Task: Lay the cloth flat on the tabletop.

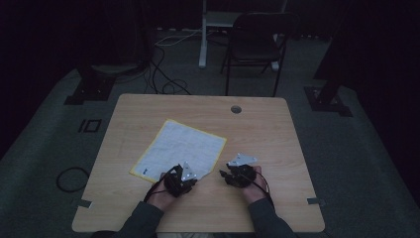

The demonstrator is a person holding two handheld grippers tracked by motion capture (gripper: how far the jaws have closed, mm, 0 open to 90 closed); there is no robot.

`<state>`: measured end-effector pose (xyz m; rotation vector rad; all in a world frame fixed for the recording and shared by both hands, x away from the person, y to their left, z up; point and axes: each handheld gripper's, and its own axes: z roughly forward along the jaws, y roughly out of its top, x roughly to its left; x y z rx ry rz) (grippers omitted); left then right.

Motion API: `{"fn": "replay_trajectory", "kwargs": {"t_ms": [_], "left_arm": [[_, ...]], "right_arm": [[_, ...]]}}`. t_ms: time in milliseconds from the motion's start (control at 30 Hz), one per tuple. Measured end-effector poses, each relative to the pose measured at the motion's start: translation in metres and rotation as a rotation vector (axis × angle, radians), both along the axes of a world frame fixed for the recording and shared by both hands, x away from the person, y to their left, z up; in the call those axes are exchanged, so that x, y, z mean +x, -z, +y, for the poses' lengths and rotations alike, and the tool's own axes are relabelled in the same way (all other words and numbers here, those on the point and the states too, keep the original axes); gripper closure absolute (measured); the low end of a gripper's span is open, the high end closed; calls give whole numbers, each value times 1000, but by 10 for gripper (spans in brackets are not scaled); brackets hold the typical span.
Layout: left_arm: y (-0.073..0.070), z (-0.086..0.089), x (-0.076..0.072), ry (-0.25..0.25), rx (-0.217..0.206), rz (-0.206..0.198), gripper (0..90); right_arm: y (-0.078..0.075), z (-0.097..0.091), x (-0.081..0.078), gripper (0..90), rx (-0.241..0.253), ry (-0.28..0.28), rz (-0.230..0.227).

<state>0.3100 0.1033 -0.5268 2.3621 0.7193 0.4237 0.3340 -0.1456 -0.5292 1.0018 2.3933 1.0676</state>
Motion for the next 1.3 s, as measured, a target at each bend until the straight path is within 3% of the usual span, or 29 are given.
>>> {"fn": "replay_trajectory", "kwargs": {"t_ms": [133,367,433,600,700,900,1100,1267,1300], "left_arm": [[-14,9,10,-16,-55,7,865],[-36,40,50,-137,-125,8,866],[-36,48,63,-177,-121,15,865],[-29,63,86,-279,-55,16,796],[-32,69,85,-298,-73,1,761],[-37,66,65,-225,-100,-5,721],[-22,58,52,-181,-84,25,662],[-14,53,52,-174,-60,29,609],[-11,50,54,-182,-37,27,610]], "right_arm": [[0,-2,1,582,4,5,-2],[1,-2,1,582,7,10,3],[1,-1,1,582,6,11,4],[2,-2,2,583,5,10,2],[1,-3,2,583,8,11,2],[1,-2,1,583,6,11,2],[2,-1,1,583,6,11,4],[2,-2,1,583,4,11,5],[3,-2,1,583,4,12,6]]}}
